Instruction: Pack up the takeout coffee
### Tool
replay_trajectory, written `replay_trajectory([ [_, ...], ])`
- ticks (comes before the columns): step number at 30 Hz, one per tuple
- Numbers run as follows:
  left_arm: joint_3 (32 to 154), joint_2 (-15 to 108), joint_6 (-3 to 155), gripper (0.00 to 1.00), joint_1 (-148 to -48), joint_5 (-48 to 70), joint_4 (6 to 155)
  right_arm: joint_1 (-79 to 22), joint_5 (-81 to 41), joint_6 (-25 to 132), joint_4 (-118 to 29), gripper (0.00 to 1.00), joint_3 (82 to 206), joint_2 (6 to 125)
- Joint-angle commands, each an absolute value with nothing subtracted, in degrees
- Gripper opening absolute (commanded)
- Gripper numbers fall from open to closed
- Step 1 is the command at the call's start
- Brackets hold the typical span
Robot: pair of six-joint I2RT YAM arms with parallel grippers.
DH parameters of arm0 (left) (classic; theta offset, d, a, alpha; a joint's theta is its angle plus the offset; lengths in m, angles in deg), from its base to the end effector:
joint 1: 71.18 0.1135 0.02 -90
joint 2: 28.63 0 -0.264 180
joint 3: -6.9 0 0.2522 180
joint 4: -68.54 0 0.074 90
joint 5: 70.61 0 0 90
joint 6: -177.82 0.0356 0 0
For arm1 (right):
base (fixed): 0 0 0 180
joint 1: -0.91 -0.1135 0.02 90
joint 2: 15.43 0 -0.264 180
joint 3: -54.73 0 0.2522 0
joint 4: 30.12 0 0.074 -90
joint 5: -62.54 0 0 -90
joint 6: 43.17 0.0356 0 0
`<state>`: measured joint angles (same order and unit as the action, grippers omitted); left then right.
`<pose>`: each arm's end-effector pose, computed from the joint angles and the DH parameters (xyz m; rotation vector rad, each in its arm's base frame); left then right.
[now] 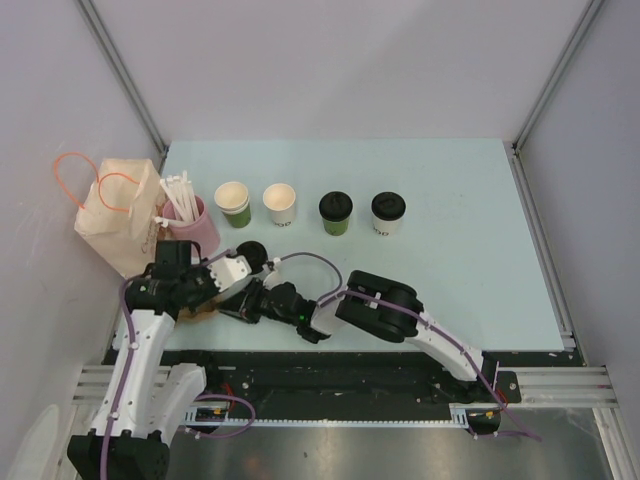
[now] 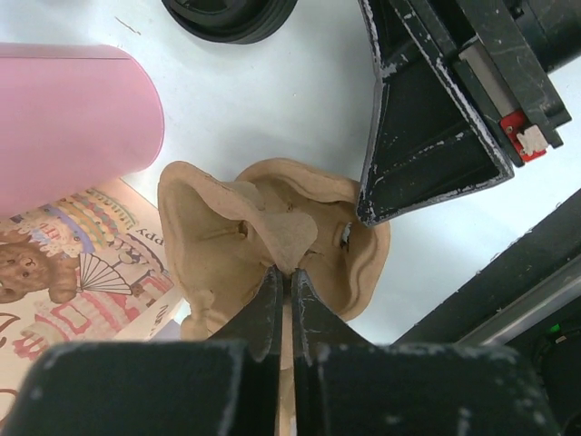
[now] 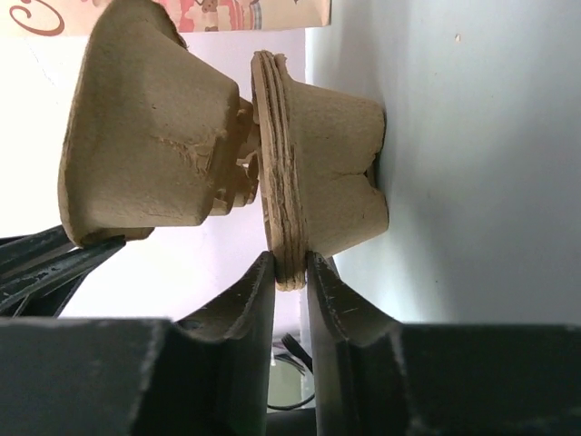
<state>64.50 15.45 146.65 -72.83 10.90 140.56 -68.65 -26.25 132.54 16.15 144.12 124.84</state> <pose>0.1324 -0.0091 0.2630 1.3482 2.2054 0.1803 0.1709 0.4607 0.0778 0.2782 2.1080 1.9209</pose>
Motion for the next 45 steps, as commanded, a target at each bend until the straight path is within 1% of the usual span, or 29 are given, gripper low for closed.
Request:
replay_trajectory([
  [1, 68.0, 14.4, 147.9, 0.00, -73.4, 9.5, 140.3, -71.0, -31.5, 133.5, 17.2, 0.21, 145.2, 124.1],
  [5, 69.6, 13.5, 147.7, 0.00, -73.7, 9.0, 140.2, -72.4, -35.9, 134.7, 18.9, 0.14, 145.2, 124.4],
  [8, 71.1, 12.6, 147.8, 0.00, -73.8, 8.9, 140.2, -72.7, -37.0, 135.0, 18.4, 0.11, 145.2, 124.3],
  [16, 75.5, 12.9, 146.7, 0.00, -74.5, 6.4, 140.3, -73.2, -37.7, 135.3, 17.0, 0.10, 145.2, 124.9],
  [18, 75.9, 13.9, 146.3, 0.01, -75.5, 5.6, 140.2, -73.3, -37.7, 134.0, 17.2, 0.13, 145.2, 124.7],
  [19, 75.9, 14.3, 145.6, 0.01, -75.9, 5.7, 140.2, -73.4, -37.4, 133.6, 16.9, 0.21, 145.2, 124.4],
  [22, 76.6, 15.5, 144.5, 0.00, -77.9, 6.1, 140.3, -73.3, -36.2, 132.0, 15.6, 0.39, 145.1, 122.8],
  [23, 77.0, 15.8, 144.3, 0.00, -78.4, 6.2, 140.3, -73.2, -35.9, 131.8, 15.5, 0.46, 144.9, 122.5],
  [25, 78.0, 16.3, 144.2, 0.00, -79.3, 6.8, 140.3, -73.0, -35.2, 133.0, 15.8, 0.54, 143.9, 121.3],
  [26, 78.3, 16.3, 144.1, 0.00, -79.4, 7.2, 140.2, -73.1, -35.2, 133.1, 17.1, 0.60, 142.2, 120.8],
  [29, 78.3, 16.2, 144.8, 0.00, -80.0, 8.6, 140.4, -73.1, -36.7, 132.4, 18.7, 0.62, 138.0, 117.6],
  [33, 78.8, 16.7, 144.2, 0.00, -81.1, 8.2, 140.4, -72.8, -37.1, 130.1, 17.0, 0.63, 133.5, 112.4],
  [39, 78.7, 17.3, 143.3, 0.00, -82.2, 7.7, 140.9, -73.0, -34.5, 127.0, 12.1, 0.66, 131.6, 106.6],
  [42, 77.9, 16.7, 143.0, 0.00, -82.7, 7.2, 142.0, -72.7, -35.3, 128.7, 13.8, 0.65, 126.7, 103.2],
  [43, 77.8, 16.6, 142.8, 0.00, -82.9, 6.8, 142.6, -72.0, -35.5, 129.0, 15.1, 0.64, 123.3, 102.0],
  [45, 77.9, 16.0, 141.9, 0.00, -83.6, 6.1, 143.6, -71.6, -36.5, 128.9, 15.1, 0.64, 119.9, 97.8],
])
